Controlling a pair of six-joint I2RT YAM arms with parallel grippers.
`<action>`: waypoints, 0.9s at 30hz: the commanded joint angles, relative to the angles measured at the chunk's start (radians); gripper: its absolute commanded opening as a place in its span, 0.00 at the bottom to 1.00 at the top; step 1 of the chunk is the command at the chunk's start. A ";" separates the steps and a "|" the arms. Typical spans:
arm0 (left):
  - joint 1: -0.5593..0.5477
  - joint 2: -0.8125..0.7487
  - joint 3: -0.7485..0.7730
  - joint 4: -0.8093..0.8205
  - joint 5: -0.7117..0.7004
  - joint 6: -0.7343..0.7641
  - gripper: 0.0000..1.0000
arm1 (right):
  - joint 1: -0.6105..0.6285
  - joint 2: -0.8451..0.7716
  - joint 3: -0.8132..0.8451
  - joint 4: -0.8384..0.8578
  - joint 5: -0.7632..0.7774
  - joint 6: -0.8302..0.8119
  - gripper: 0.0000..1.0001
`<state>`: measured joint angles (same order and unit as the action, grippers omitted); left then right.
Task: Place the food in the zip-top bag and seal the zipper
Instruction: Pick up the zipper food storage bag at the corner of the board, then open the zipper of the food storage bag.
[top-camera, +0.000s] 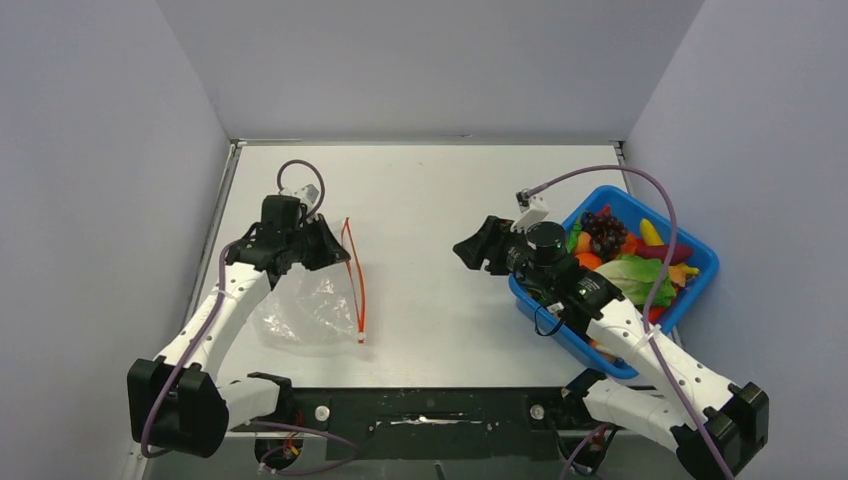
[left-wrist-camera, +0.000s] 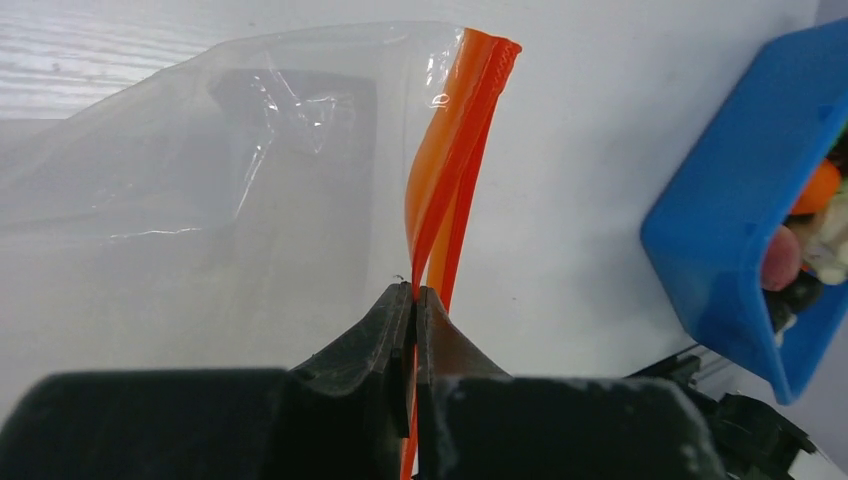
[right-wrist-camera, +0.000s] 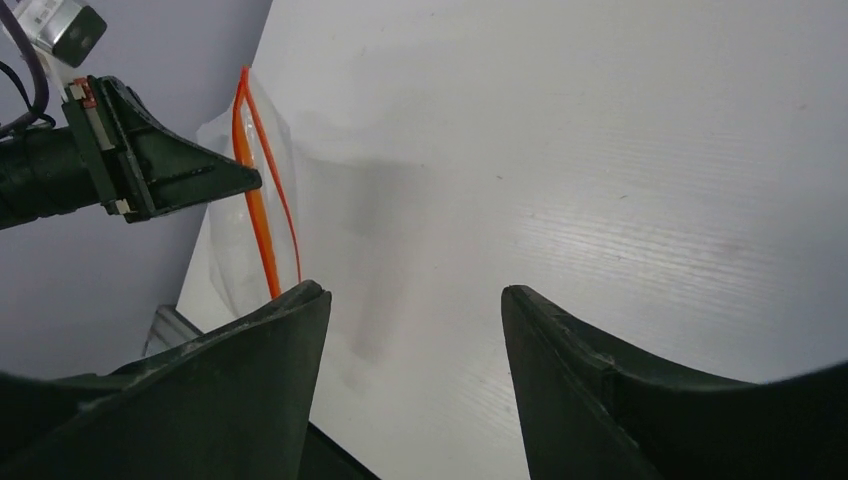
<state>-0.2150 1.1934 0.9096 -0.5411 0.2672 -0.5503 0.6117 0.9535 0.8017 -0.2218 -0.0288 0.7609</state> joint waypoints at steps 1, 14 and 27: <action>-0.017 -0.053 0.058 0.133 0.164 -0.073 0.00 | 0.061 0.053 0.037 0.134 -0.022 0.057 0.61; -0.064 -0.098 0.044 0.326 0.315 -0.213 0.00 | 0.280 0.289 0.195 0.257 -0.001 0.046 0.50; -0.087 -0.121 0.001 0.399 0.355 -0.249 0.00 | 0.287 0.425 0.250 0.198 -0.013 0.036 0.44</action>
<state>-0.2935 1.1076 0.9054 -0.2333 0.5808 -0.7826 0.9039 1.3663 0.9913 -0.0315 -0.0586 0.8013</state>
